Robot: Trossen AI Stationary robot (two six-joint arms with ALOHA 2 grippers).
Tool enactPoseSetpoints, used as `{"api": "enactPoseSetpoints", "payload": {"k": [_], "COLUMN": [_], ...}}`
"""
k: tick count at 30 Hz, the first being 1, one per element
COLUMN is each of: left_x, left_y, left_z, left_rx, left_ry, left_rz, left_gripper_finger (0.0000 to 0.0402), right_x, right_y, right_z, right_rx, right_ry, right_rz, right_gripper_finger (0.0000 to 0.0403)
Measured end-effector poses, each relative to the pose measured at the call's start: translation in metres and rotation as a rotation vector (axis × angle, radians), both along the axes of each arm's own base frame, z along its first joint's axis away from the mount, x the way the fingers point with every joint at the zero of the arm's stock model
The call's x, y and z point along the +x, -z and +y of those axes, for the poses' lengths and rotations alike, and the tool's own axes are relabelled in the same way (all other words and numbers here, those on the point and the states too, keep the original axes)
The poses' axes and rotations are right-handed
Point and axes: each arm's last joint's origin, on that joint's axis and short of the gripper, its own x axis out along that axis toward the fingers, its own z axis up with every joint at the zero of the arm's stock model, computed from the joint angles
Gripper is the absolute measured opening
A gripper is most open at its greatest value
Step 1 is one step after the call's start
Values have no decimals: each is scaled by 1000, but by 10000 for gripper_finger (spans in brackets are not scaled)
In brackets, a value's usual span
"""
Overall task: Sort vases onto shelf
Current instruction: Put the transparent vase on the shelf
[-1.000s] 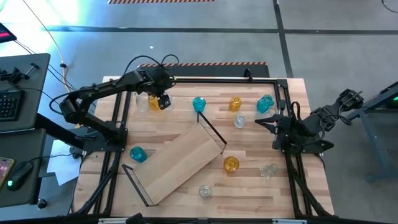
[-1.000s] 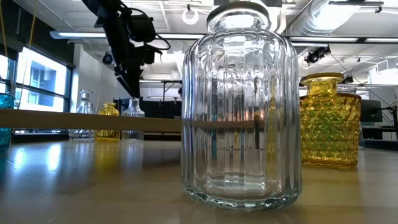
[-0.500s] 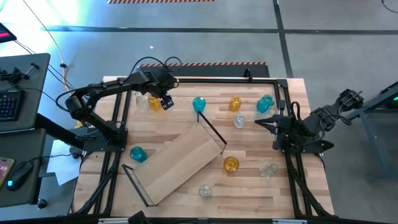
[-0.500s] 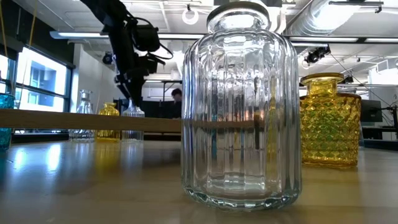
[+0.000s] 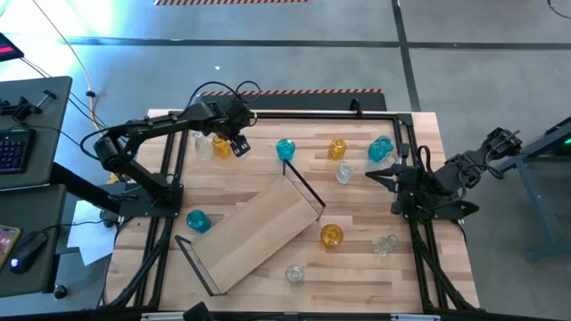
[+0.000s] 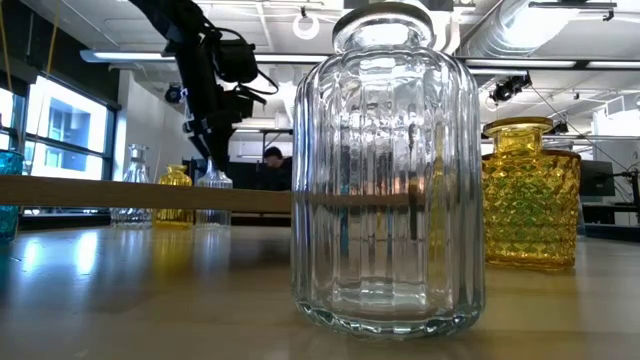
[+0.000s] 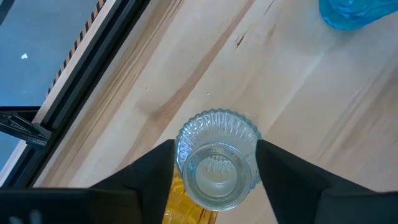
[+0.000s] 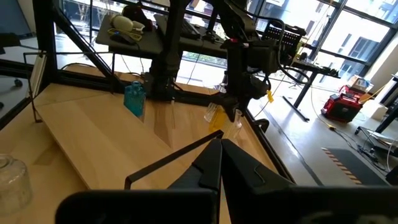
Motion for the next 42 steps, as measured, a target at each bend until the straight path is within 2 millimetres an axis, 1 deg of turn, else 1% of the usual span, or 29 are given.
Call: {"api": "enactPoseSetpoints", "payload": {"k": [6, 9, 13, 19, 24, 32, 37, 39, 42], "left_x": [0, 1, 1, 0, 0, 1, 1, 0, 0], "left_y": [0, -1, -1, -1, -1, -1, -3, -8, -26], "left_z": [0, 0, 0, 0, 0, -2, -6, -8, -9], "left_rx": [-1, 4, 4, 1, -1, -4, -8, -5, 22], "left_ry": [-1, 0, 0, -5, -6, -7, 5, 8, 3], "left_rz": [-3, -9, -8, -6, -5, -8, -8, -11, -56], "left_gripper_finger": [138, 116, 116, 134, 117, 125, 120, 119, 119], "right_x": [0, 0, 0, 0, 0, 0, 0, 0, 0], "right_y": [0, 0, 0, 0, 0, 0, 0, 0, 0], "right_z": [0, 0, 0, 0, 0, 0, 0, 0, 0], "right_rx": [3, 3, 3, 3, 4, 4, 3, -1, -1], "right_ry": [1, 1, 0, 0, 0, 0, 0, 0, 0], "right_rz": [-1, -1, -1, 0, 0, -1, -1, 0, 0], "right_gripper_finger": [0, 0, 0, 0, 0, 0, 0, 0, 0]}}
